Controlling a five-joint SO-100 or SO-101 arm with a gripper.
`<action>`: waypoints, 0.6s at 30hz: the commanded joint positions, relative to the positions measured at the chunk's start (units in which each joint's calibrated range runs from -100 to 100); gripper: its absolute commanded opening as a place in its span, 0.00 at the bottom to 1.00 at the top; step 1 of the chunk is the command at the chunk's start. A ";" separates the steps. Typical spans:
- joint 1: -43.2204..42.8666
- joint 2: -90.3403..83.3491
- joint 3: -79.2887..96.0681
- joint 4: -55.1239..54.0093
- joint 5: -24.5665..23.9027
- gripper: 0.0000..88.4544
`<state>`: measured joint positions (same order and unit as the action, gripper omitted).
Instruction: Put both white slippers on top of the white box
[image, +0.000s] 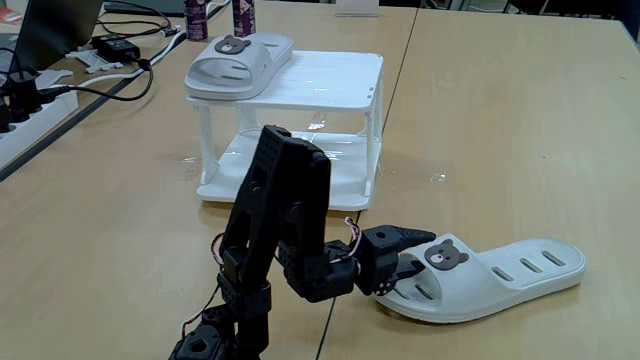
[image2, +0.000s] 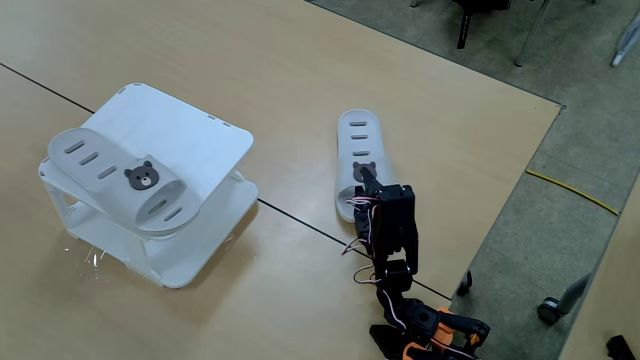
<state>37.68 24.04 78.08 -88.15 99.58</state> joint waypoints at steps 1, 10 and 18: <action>0.56 4.94 -10.82 -0.02 0.42 0.21; 0.64 12.52 -23.54 -0.02 0.42 0.21; 0.81 12.43 -23.27 0.06 0.42 0.02</action>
<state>37.68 37.48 56.51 -88.15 99.58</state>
